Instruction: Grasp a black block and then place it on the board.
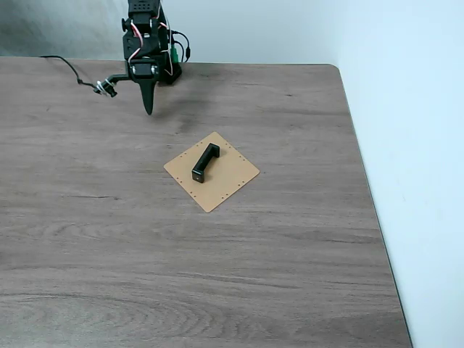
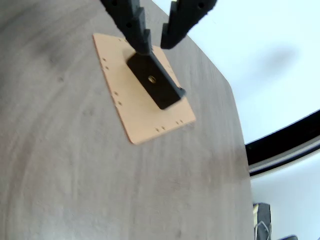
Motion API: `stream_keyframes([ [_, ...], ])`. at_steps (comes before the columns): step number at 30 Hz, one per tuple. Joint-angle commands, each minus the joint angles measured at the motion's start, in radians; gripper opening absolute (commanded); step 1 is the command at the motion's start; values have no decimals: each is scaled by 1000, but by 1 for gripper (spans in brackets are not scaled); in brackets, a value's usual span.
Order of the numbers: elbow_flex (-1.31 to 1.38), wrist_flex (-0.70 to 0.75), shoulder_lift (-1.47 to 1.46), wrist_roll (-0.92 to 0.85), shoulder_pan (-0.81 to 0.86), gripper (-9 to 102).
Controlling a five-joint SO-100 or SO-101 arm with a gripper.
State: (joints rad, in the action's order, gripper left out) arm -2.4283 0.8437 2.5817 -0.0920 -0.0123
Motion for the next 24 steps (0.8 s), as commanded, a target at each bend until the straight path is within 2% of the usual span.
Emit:
stream_keyframes([
  [1, -80, 8, 109, -2, -6, 0],
  [4, -258, -95, 253, -2, 3, 0],
  [10, -515, -91, 506, 86, -14, 0],
  [18, -680, -57, 706, 124, -28, 0],
  [24, -699, -18, 781, 124, -31, 0],
])
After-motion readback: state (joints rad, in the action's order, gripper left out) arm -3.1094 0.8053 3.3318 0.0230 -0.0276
